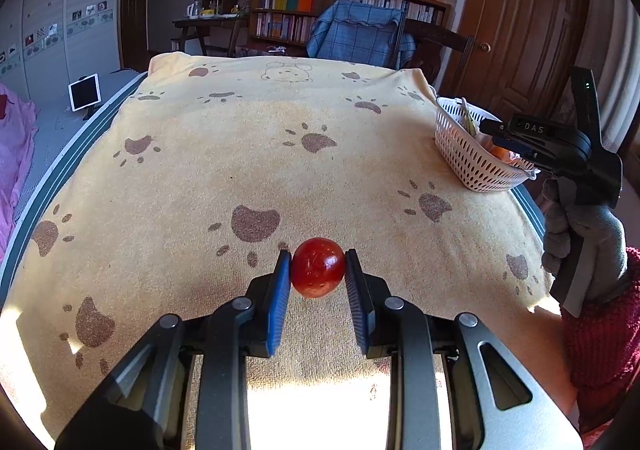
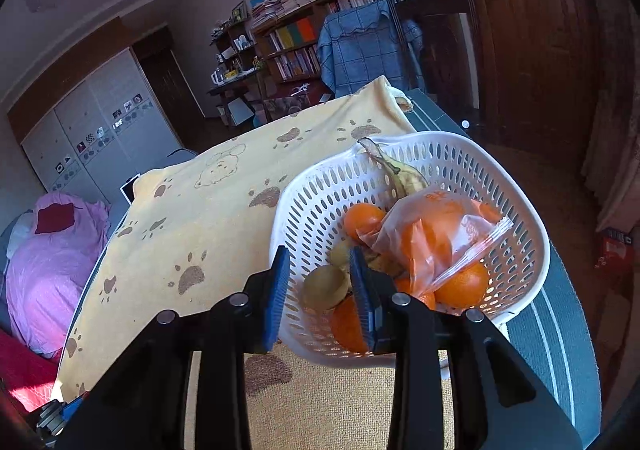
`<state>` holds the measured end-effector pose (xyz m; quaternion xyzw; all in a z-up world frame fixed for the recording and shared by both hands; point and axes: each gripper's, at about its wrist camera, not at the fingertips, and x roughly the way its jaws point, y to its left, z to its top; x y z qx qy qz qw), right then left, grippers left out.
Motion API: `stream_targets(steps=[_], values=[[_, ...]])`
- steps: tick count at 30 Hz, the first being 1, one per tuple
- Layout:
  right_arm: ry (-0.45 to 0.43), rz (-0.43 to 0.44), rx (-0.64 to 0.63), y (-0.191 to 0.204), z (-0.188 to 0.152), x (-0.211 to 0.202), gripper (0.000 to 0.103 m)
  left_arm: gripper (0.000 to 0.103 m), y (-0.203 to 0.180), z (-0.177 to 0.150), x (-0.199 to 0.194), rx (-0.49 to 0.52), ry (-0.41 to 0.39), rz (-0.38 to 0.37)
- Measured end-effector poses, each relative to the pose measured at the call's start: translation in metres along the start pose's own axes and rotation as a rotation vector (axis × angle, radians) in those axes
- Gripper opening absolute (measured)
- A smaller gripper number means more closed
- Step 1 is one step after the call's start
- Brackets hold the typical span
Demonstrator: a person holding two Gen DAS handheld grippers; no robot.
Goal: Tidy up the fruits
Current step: 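Carry the potato into the basket and open the right gripper, then carry the red tomato into the basket and open the left gripper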
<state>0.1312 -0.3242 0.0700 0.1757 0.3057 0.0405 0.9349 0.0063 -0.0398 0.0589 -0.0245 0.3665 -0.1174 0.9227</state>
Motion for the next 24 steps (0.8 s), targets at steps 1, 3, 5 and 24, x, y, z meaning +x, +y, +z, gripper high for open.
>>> stream_targets(steps=[1,3,5,24], values=[[-0.009,0.002,0.005,-0.001,0.001,-0.003,0.039,0.027,-0.001,0.001,0.000,0.002,-0.001,0.001],[-0.037,-0.003,0.009,-0.003,0.003,-0.011,0.046,0.027,-0.002,0.004,0.000,0.003,-0.003,-0.003],[-0.064,-0.009,0.003,-0.006,0.004,-0.021,0.046,0.027,-0.004,0.007,0.000,0.005,-0.004,-0.009],[-0.377,-0.359,0.159,-0.068,-0.010,-0.070,0.074,0.027,-0.097,0.074,0.042,0.157,-0.027,-0.171]])
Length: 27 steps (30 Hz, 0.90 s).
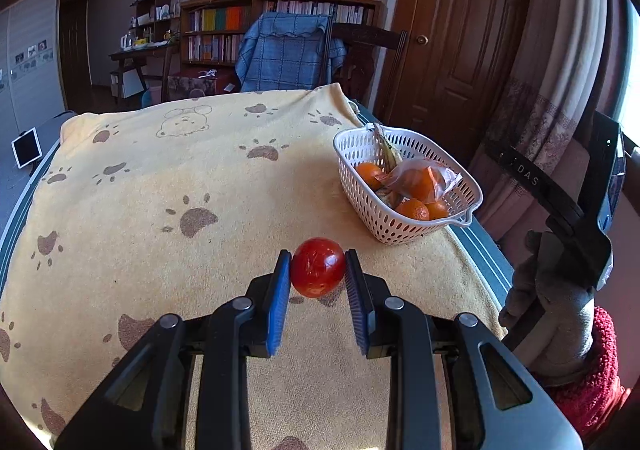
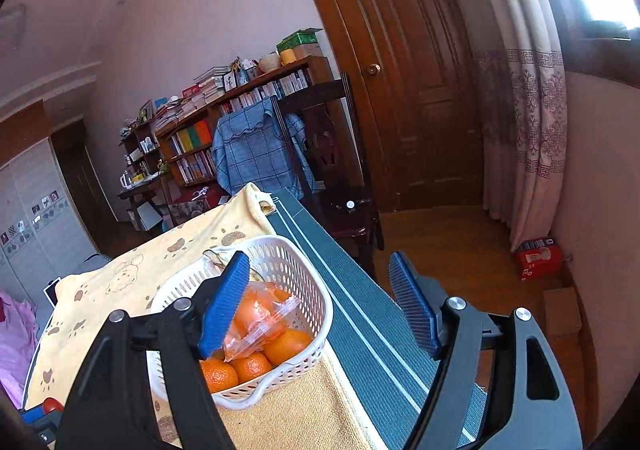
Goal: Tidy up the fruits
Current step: 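Carry the red tomato into the basket and open the left gripper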
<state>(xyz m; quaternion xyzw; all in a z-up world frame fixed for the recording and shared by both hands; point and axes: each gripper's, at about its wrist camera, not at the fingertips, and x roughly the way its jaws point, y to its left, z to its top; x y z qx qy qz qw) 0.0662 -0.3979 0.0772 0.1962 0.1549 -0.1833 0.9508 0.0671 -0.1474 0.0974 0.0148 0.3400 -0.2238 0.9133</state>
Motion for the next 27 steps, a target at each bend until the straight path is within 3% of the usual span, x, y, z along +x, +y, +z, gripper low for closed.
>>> stream_targets(steps=[7,16,24,25,27], values=[[0.013,-0.018,0.045,-0.006,-0.005,0.005,0.081,0.027,-0.019,0.037,0.038,-0.009,0.000,-0.075],[0.043,-0.048,0.067,-0.009,-0.007,0.016,0.081,0.027,-0.043,0.061,0.086,0.025,0.025,-0.079],[0.038,-0.043,0.052,-0.005,-0.008,0.017,0.081,0.029,-0.041,0.064,0.109,0.005,0.038,-0.079],[0.039,-0.043,0.054,-0.005,-0.008,0.017,0.081,0.032,-0.041,0.064,0.109,0.002,0.038,-0.086],[0.044,-0.041,0.058,-0.004,-0.008,0.018,0.081,0.054,-0.041,0.064,0.106,-0.006,0.027,-0.114]])
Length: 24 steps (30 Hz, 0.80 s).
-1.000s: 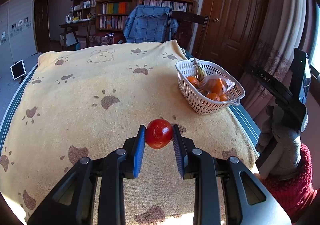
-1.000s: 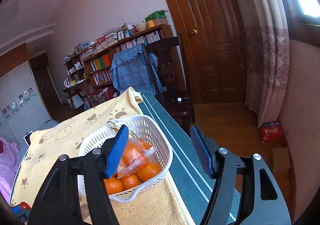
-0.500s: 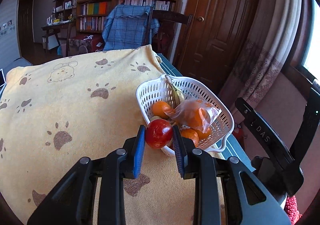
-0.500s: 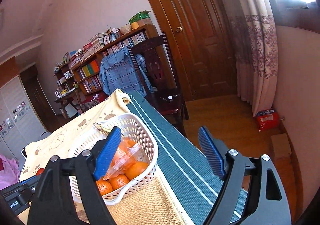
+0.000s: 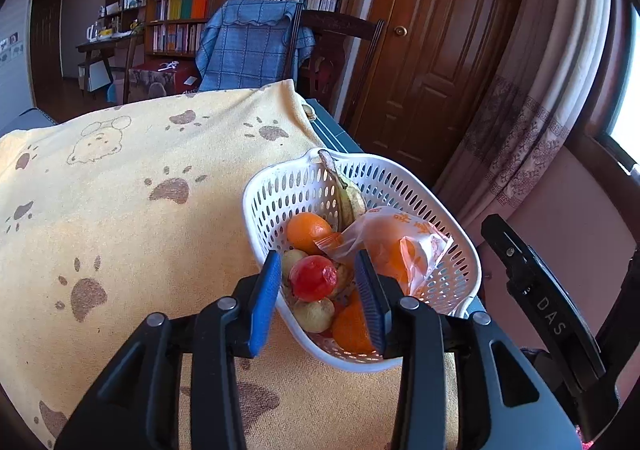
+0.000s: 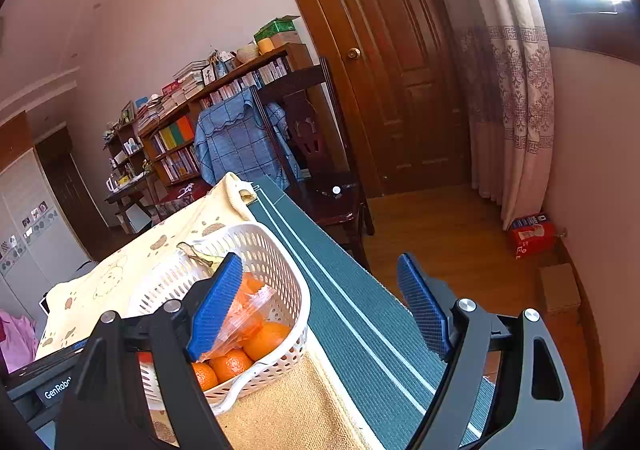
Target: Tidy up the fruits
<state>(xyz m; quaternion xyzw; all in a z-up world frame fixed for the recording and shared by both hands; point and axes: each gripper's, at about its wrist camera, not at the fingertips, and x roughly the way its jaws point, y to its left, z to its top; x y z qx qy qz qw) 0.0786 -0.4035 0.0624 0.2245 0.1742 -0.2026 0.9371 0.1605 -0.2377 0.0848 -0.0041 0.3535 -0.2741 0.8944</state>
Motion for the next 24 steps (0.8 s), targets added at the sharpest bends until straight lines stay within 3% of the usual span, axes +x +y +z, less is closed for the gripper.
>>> stream_targets(steps=[1,5,11,20,24], values=[[0.003,0.004,0.002,0.000,0.001,0.001,0.081,0.071,0.000,-0.001,-0.003,-0.006,-0.019,0.018],[-0.005,0.009,-0.006,0.002,0.000,-0.001,0.087,0.073,0.005,-0.005,-0.016,-0.051,-0.056,0.021],[-0.005,0.015,-0.001,0.001,0.001,-0.003,0.094,0.091,0.000,-0.014,-0.032,-0.025,-0.103,0.139],[0.012,0.022,0.013,-0.001,0.004,-0.004,0.099,0.097,0.007,-0.031,-0.057,-0.042,-0.139,0.263],[0.018,0.041,0.007,0.001,0.006,-0.006,0.100,0.097,0.015,-0.041,-0.069,-0.070,-0.153,0.280]])
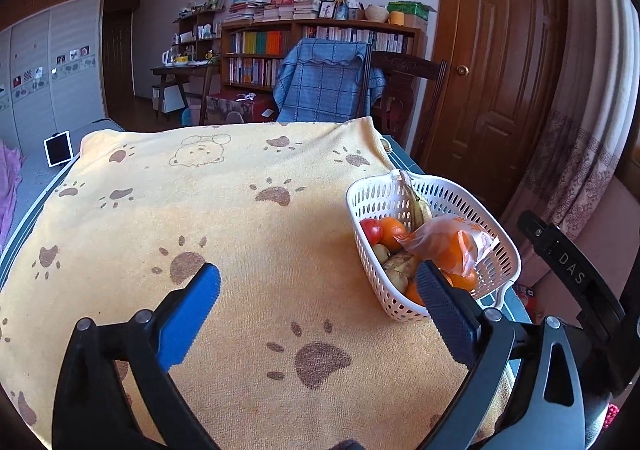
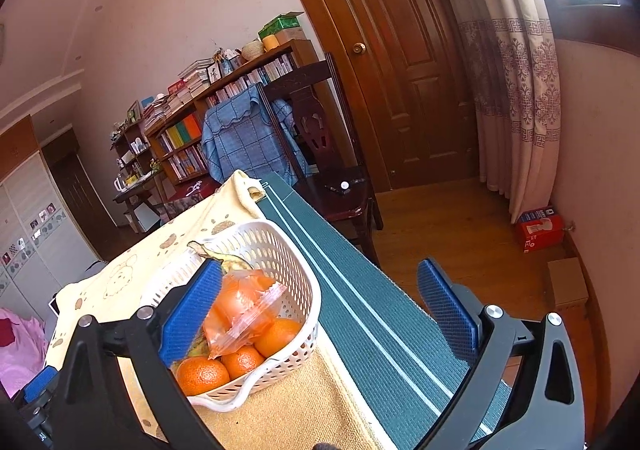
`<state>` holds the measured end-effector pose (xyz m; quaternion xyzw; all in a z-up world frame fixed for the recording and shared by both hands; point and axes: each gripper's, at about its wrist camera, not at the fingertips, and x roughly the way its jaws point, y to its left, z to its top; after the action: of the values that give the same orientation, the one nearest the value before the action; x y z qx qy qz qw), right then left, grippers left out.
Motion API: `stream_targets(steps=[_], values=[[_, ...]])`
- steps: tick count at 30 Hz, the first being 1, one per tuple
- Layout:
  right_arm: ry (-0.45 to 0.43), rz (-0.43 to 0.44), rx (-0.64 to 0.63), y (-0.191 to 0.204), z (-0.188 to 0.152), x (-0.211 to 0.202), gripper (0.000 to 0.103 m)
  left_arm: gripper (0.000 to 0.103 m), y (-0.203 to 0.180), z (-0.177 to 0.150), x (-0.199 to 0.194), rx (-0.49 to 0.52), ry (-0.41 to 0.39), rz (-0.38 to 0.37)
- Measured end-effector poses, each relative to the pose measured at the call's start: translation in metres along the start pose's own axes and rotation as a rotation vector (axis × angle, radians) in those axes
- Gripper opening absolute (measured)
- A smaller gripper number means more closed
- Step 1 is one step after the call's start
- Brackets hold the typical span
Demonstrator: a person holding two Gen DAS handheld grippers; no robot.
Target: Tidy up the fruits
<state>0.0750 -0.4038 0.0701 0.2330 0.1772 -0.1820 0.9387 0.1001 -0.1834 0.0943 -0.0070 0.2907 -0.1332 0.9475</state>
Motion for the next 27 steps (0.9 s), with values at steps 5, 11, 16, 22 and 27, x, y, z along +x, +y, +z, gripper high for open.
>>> stream_targets(steps=[5,11,16,22,27], values=[[0.041,0.057,-0.019,0.003,0.011,-0.008,0.100,0.097,0.014,-0.006,-0.005,-0.037,-0.005,0.039],[0.092,0.031,-0.146,0.011,0.008,-0.018,0.100,0.097,0.009,-0.009,-0.006,0.014,-0.022,0.084],[0.120,0.021,-0.225,0.015,0.001,-0.018,0.100,0.097,0.005,-0.012,-0.003,0.043,-0.028,0.085],[0.114,0.023,-0.338,0.029,-0.008,-0.022,0.100,0.097,0.007,-0.012,0.002,0.044,-0.023,0.078],[0.126,0.019,-0.431,0.039,-0.014,-0.020,0.100,0.097,0.008,-0.014,0.004,0.048,-0.019,0.076]])
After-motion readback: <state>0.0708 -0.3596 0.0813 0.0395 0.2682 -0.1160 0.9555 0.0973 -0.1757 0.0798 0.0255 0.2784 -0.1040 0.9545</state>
